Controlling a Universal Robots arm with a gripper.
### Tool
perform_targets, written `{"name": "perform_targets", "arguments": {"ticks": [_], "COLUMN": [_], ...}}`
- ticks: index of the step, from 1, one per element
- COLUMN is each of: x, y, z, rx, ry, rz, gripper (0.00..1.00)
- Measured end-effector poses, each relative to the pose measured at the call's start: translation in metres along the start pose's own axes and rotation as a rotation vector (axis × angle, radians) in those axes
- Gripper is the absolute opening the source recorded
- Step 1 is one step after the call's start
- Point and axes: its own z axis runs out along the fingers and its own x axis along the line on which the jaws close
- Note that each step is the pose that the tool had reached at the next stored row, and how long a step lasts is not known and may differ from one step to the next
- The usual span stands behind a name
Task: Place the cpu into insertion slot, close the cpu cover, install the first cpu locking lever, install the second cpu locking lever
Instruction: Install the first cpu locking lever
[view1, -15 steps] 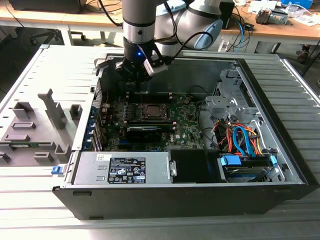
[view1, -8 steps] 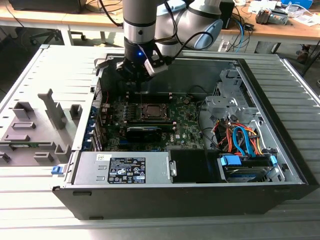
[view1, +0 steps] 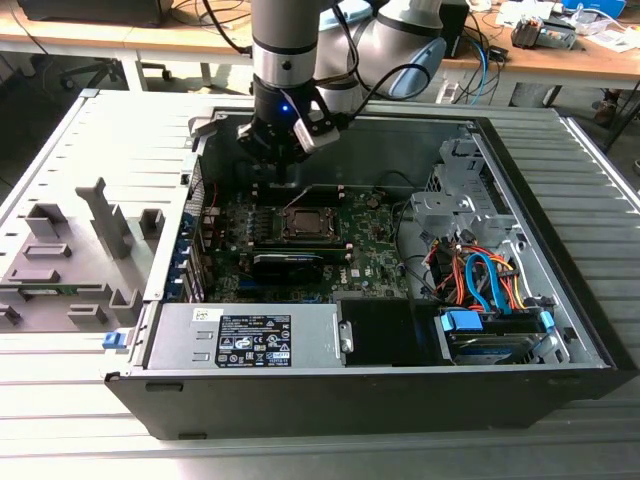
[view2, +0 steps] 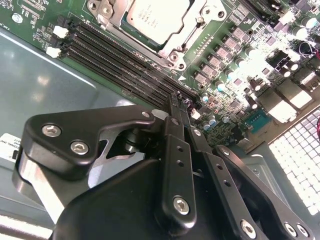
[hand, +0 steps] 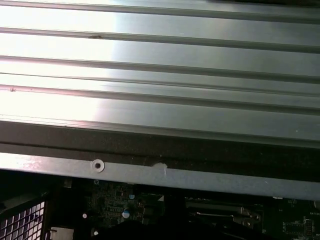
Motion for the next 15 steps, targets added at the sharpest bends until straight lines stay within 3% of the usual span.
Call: {"name": "perform_targets", "arguments": {"ticks": [1, 3, 15], "x": [-0.0002, -0.0101, -0.0117], "y": [0.0000, -0.0009, -0.0010], "z": [0.0000, 0.0003, 0.0003], "rx": [0.0000, 0.0000, 0.0000], "ry": [-0.0001, 0.0000, 0.0000], "rz": [0.000, 0.000, 0.000], "gripper": [0.11, 0.11, 0.11]}}
